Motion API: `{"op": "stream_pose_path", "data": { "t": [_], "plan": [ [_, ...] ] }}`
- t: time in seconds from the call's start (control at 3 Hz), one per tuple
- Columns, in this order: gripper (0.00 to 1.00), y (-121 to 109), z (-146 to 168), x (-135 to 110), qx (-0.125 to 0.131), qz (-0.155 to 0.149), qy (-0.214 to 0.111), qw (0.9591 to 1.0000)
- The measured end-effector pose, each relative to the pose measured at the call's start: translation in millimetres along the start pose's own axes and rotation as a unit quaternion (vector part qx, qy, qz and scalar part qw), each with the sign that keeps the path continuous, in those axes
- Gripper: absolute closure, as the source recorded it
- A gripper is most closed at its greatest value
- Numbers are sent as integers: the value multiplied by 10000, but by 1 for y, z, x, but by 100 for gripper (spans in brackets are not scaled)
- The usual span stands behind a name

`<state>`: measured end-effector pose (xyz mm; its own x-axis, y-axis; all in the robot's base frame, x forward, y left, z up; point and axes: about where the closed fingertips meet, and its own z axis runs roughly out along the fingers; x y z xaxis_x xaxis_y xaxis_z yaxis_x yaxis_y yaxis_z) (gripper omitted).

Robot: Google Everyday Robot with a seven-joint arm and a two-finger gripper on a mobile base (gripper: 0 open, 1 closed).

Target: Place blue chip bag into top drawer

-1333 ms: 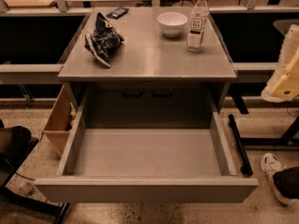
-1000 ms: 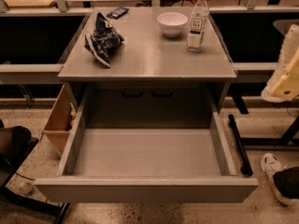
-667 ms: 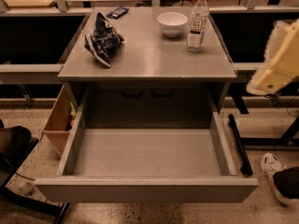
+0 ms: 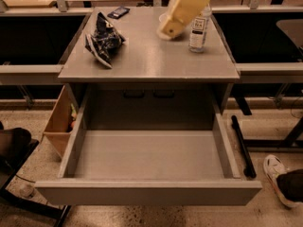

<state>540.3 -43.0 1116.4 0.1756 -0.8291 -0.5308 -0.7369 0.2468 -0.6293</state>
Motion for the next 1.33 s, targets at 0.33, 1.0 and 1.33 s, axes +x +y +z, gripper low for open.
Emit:
{"op": "stream_pose_path", "data": {
  "t": [0.33,1.0,1.33],
  "plan": [
    [0,-57,65,-5,258,142,41,9996],
    [0,-70,89,-33,367,-176,36,9992],
    [0,-78,123,-29,273,-97,-99,9995]
  ]
}}
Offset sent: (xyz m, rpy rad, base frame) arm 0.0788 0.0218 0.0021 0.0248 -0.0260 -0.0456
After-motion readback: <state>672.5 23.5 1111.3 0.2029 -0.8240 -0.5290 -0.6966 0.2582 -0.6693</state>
